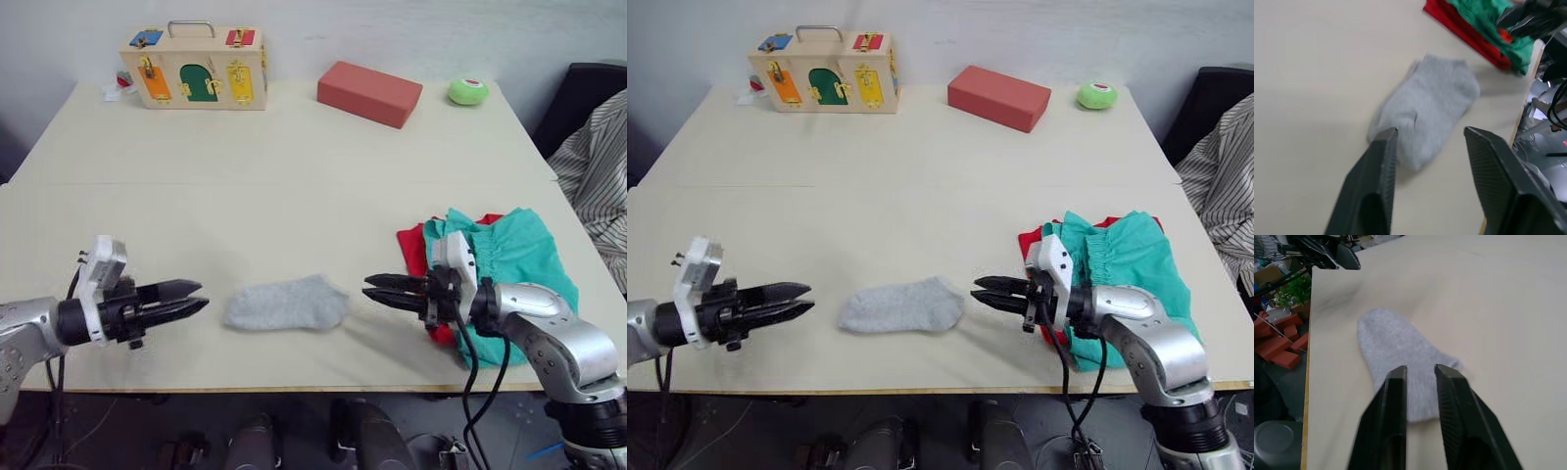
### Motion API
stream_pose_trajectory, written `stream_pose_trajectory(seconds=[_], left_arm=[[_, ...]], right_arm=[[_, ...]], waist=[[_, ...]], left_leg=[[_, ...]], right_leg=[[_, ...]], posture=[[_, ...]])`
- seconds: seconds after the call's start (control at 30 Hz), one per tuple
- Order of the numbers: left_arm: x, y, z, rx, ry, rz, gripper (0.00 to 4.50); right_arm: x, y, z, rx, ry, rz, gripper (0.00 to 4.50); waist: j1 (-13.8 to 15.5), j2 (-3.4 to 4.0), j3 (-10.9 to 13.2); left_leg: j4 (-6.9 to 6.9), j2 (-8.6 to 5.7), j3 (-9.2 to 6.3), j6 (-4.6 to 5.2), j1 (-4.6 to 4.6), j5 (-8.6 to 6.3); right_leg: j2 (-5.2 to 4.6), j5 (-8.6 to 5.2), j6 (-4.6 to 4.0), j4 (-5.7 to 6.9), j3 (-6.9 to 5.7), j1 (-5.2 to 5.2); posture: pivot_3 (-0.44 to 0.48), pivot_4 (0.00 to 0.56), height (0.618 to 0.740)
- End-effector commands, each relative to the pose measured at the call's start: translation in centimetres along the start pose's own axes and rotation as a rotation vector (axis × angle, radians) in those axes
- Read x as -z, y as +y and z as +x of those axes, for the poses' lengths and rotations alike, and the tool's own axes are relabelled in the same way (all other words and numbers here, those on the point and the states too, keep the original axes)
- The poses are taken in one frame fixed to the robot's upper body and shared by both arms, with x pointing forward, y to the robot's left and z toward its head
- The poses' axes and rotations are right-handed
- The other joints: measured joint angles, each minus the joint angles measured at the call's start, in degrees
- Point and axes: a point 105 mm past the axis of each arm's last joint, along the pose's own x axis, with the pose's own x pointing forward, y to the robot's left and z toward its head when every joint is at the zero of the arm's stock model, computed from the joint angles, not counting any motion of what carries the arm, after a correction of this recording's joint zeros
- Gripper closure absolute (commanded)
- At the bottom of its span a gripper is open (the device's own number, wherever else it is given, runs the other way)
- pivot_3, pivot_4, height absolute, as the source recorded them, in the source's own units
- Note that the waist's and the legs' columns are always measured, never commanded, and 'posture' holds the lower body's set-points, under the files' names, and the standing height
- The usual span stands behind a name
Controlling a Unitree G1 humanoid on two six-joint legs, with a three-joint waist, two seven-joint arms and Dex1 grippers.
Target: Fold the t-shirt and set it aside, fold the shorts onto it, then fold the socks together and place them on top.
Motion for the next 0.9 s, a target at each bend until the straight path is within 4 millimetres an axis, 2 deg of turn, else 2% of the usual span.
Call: stream_pose_trajectory(seconds=[0.03, 0.1, 0.17, 0.27, 0.37, 0.47, 0.67, 0.77, 0.83, 0.9], left_arm=[[0.6, -0.6, 2.7, 0.038, 0.025, 0.1, 3.83], [2.6, 0.2, 6.0, 0.013, 0.031, 0.158, 4.45], [3.8, 0.7, 7.7, -0.012, 0.045, 0.203, 4.48], [6.1, 2.0, 8.1, -0.11, 0.047, 0.191, 4.48], [8.8, 2.5, 7.2, -0.16, 0.101, 0.182, 4.48], [9.8, 2.8, 6.4, -0.185, 0.109, 0.178, 4.48], [8.7, 4.1, 5.4, -0.24, 0.029, 0.195, 4.48], [7.4, 3.9, 5.1, -0.217, -0.054, 0.213, 4.48], [4.8, 2.7, 5.0, -0.153, -0.208, 0.183, 4.48], [3.6, 2.3, 4.8, -0.13, -0.252, 0.17, 4.48]], right_arm=[[0.3, 0.5, 2.5, 0.006, -0.013, -0.113, 4.5], [2.6, 1.2, 5.2, -0.02, 0.019, -0.166, 4.5], [3.8, 1.5, 6.3, -0.023, 0.024, -0.188, 4.5], [5.2, 0.2, 6.4, 0.086, 0.001, -0.159, 4.5], [6.3, -0.8, 5.1, 0.146, 0.012, -0.165, 4.5], [6.7, -1.6, 3.7, 0.195, 0.009, -0.148, 4.5], [7.0, -2.9, 0.9, 0.285, -0.004, -0.108, 4.5], [6.7, -2.9, 0.2, 0.291, -0.026, -0.101, 4.5], [5.5, -2.6, 0.1, 0.275, -0.068, -0.106, 4.5], [4.6, -2.3, 0.2, 0.254, -0.089, -0.116, 4.5]], waist=[[-0.1, 0.0, 0.0], [-0.1, 0.03, 0.0], [-0.3, -0.04, 0.0], [-0.3, -0.05, 0.0], [-0.2, -0.06, 0.0], [-0.2, -0.07, -0.1], [-0.3, -0.05, -0.1], [-0.3, -0.05, -0.1], [-0.3, -0.03, 0.0], [-0.2, -0.04, 0.0]], left_leg=[[0.01, 0.0, 0.01, -0.02, 0.0, 0.01], [-0.04, -0.03, 0.05, -0.06, 0.06, 0.03], [0.03, -0.05, 0.11, -0.04, 0.0, 0.03], [0.05, -0.01, 0.14, -0.04, 0.0, 0.04], [0.15, 0.03, 0.15, 0.0, 0.0, 0.03], [0.16, 0.04, 0.1, 0.06, 0.24, 0.0], [-0.03, 0.07, 0.02, 0.27, 0.76, -0.13], [-0.17, 0.08, 0.04, 0.24, 0.91, -0.11], [-0.19, 0.11, 0.04, 0.21, 0.89, -0.09], [-0.19, 0.12, 0.03, 0.17, 0.86, -0.07]], right_leg=[[0.01, 0.0, 0.0, 0.02, 0.01, 0.0], [0.0, 0.01, 0.01, -0.01, 0.03, 0.03], [0.04, 0.03, 0.05, -0.01, 0.03, 0.0], [0.09, 0.03, 0.05, -0.01, 0.05, -0.02], [0.09, 0.03, 0.05, 0.01, 0.06, -0.01], [0.04, 0.03, 0.05, 0.02, 0.03, 0.23], [0.04, 0.02, 0.02, 0.01, -0.01, 0.74], [0.06, 0.0, -0.02, 0.01, 0.0, 0.81], [0.08, -0.01, -0.04, 0.01, -0.02, 0.79], [0.08, -0.01, -0.04, -0.01, -0.02, 0.78]], posture=[[0.0, 0.15, 0.74], [0.0, 0.15, 0.74], [0.0, 0.15, 0.74], [0.0, 0.15, 0.74], [0.0, 0.15, 0.74], [0.0, 0.15, 0.74], [0.0, 0.15, 0.74], [0.0, 0.15, 0.74], [0.0, 0.15, 0.74], [0.0, 0.15, 0.74]])
